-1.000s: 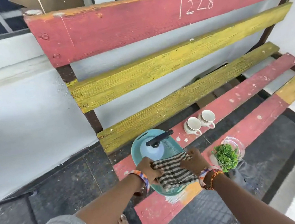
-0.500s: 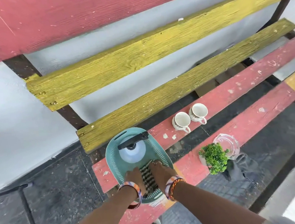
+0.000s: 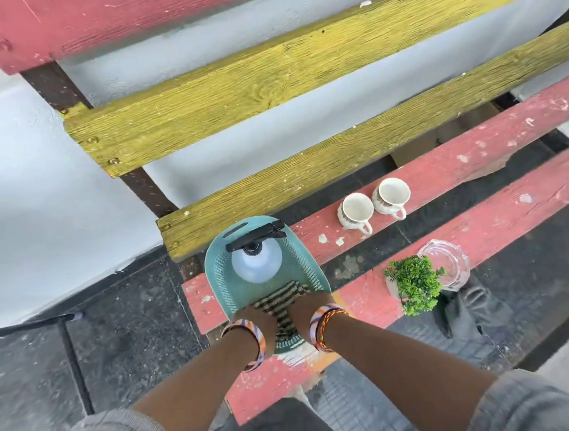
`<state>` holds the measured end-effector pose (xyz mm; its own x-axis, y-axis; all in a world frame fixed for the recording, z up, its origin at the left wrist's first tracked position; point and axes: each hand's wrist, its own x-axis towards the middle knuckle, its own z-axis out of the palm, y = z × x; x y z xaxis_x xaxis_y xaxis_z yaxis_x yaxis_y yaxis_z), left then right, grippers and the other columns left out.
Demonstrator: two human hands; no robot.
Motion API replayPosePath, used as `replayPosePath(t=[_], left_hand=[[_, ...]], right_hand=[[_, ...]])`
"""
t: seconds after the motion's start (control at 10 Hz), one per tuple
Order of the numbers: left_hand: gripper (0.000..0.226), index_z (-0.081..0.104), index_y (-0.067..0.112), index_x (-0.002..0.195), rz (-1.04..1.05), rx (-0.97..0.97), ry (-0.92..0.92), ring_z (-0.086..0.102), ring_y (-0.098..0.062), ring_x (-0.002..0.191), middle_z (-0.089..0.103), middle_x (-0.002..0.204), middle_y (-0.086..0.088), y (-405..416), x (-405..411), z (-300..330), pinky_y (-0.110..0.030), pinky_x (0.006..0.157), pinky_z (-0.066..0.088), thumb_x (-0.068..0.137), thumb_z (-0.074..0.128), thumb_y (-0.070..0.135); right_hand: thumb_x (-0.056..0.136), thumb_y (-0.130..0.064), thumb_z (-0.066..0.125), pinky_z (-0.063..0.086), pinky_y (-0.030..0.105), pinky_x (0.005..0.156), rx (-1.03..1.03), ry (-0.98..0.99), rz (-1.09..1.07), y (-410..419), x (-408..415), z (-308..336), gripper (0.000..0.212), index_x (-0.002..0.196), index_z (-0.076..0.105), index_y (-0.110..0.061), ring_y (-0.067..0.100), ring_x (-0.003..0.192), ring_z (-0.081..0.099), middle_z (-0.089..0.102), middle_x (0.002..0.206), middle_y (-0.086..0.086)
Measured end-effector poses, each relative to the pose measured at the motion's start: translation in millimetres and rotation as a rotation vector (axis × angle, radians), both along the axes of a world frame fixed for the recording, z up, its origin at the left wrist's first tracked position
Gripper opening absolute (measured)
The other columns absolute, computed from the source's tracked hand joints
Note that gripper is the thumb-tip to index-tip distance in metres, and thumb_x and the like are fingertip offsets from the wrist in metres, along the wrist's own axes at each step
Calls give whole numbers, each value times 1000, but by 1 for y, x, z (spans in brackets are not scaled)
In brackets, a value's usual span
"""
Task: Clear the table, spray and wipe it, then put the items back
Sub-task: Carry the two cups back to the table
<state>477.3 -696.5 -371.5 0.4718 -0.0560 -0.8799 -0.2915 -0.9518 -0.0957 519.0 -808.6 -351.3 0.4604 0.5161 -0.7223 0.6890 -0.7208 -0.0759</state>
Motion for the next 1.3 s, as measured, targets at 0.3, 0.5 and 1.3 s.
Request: replayPosePath(t=[0.3,0.5,1.3], left_hand=[[28,64,8,108,112,-285,-226,55,-24,81,59,87,-7,-7,6,31,-29,76,48,86,49,17],[30,63,4,110,60,-369,-345,63,-31,106,68,107,-16,-27,12,94,-35,89,50,86,50,15],[47,64,21,102,339,-441,-373,61,-20,91,64,116,-8,-108,223,-54,-25,77,46,70,65,55]], right_hand=[[91,-4,44,52,41,80,115,-103,-82,-11,-19,43,27,110,62,-7,33,105,64,67,113,11],[93,-9,41,51,39,84,104,-201,-146,-33,-29,98,36,125,56,-10,34,107,62,64,117,14],[91,-19,50,47,33,95,85,-377,-602,-180,66,151,36,127,55,-20,27,120,55,57,132,5]])
